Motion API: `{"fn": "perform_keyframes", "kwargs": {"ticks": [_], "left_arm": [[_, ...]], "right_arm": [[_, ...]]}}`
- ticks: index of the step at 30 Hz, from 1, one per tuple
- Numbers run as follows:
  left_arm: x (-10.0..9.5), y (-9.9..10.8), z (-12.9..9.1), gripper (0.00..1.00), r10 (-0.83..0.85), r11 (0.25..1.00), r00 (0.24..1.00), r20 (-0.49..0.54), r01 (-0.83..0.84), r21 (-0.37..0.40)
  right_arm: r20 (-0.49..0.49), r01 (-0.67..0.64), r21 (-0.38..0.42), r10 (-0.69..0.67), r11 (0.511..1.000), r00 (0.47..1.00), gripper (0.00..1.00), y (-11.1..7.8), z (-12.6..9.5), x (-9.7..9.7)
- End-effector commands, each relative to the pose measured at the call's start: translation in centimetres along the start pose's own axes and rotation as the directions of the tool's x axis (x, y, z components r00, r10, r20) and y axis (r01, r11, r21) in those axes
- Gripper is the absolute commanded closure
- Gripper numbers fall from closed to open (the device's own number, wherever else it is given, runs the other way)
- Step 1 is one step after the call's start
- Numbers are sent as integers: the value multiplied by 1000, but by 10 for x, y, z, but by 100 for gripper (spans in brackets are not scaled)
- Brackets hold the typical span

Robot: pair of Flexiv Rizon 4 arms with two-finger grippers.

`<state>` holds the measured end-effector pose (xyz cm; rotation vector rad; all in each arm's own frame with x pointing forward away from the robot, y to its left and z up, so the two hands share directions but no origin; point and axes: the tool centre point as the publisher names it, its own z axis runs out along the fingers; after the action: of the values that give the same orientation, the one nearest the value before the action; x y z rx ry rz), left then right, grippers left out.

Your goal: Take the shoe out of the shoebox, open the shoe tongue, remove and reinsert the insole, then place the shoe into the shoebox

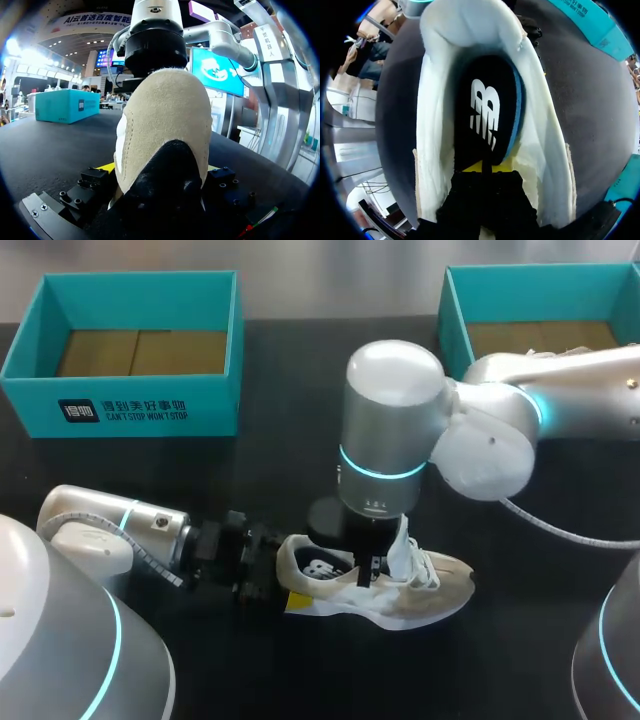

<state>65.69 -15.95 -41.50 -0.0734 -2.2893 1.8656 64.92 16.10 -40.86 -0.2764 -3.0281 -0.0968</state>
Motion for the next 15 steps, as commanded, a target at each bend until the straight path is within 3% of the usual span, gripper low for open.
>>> {"fn": "perform_keyframes", "kwargs": {"ticks": [1, 15], "left_arm": [[-1, 0, 0, 100, -1, 1000, 1000, 1, 1, -1], [-1, 0, 0, 100, -1, 1000, 1000, 1, 1, -1]], "right_arm": [[5, 13, -82, -13, 997, 1000, 100, -20, 7, 6], [14, 81, -180, -80, 980, 997, 100, -22, -16, 0]]}}
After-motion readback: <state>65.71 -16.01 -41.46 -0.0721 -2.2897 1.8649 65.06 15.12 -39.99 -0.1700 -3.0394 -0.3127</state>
